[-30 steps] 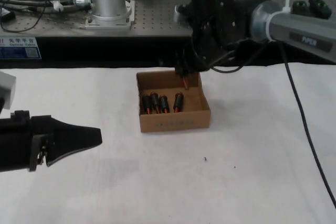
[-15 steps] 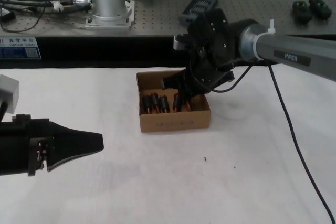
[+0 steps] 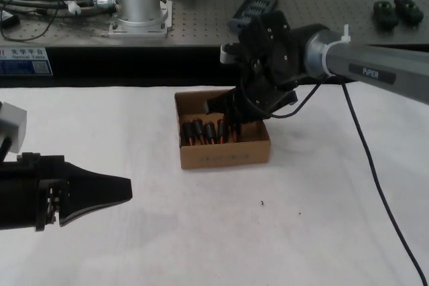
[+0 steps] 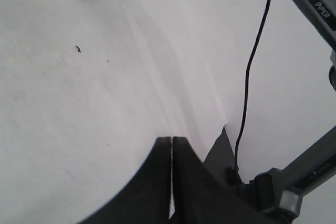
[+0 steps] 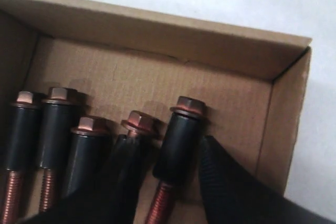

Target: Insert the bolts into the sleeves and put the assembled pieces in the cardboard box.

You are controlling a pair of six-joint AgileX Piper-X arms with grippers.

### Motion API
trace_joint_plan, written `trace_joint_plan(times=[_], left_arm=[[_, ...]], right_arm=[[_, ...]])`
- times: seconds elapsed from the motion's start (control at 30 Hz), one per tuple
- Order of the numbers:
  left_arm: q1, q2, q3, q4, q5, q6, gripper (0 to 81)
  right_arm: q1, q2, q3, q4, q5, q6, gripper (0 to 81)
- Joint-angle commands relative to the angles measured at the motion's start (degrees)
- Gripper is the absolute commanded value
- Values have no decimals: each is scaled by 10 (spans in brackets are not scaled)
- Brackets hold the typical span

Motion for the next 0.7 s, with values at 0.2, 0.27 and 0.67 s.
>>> trace_joint_plan(times=[0.2,0.27,0.67], left_arm=[[2,-2,-1,1,4,7,6],[2,-2,-1,1,-19,7,6],[2,-23,-1,0,-235,192,6]], right_arm=[[-4,-46,-5,16,4,-2,91],[-4,-77,-5,29,4,-12,13],[29,-327,198,-53,57,-115,32]])
